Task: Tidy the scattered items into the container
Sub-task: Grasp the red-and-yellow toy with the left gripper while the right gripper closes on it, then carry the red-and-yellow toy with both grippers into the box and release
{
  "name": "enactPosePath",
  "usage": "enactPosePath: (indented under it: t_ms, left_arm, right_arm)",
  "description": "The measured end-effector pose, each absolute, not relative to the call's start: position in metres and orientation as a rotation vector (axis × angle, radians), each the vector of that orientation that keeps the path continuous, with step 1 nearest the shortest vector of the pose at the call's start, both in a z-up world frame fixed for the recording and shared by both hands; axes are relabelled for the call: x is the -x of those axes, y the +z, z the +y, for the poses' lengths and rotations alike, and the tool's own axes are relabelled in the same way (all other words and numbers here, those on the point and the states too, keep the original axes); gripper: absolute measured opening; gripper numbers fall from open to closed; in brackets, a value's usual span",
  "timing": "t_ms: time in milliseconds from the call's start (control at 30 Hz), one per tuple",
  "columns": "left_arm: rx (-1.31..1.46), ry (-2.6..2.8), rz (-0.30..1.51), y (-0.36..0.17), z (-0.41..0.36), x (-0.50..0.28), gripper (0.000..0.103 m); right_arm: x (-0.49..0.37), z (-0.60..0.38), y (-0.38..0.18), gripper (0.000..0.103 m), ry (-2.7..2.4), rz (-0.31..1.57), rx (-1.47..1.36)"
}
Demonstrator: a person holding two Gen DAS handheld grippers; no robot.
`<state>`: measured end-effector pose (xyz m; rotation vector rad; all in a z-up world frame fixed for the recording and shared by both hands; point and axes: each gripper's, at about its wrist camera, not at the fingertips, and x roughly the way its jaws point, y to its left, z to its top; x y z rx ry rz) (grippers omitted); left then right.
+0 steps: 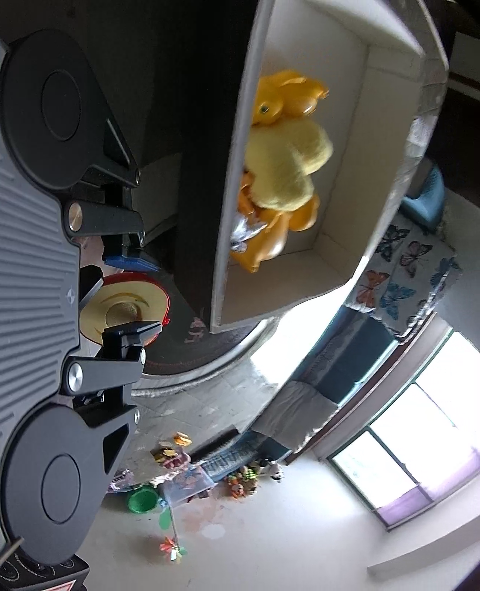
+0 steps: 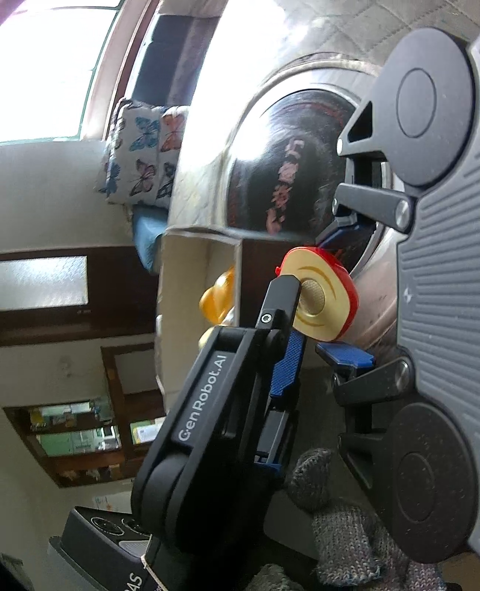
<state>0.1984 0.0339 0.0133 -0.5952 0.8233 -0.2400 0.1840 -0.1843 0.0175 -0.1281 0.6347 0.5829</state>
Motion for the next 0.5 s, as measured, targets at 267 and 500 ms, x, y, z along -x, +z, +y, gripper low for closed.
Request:
enactPosePath:
  t_ms: [267,500]
  left_arm:
    - [0.589,-0.194,0.727,0.048,0.062,-0.188,0.030]
    - [0.608,-0.134,0.687,0.058,0.094,-0.200,0.030]
  right_arm:
    - [-0.192,-0.152,0.045,0.055,0.645,0.546,0.159]
    - [-0.222,-0.112,0.057,0.055,0.695,0.522,0.157]
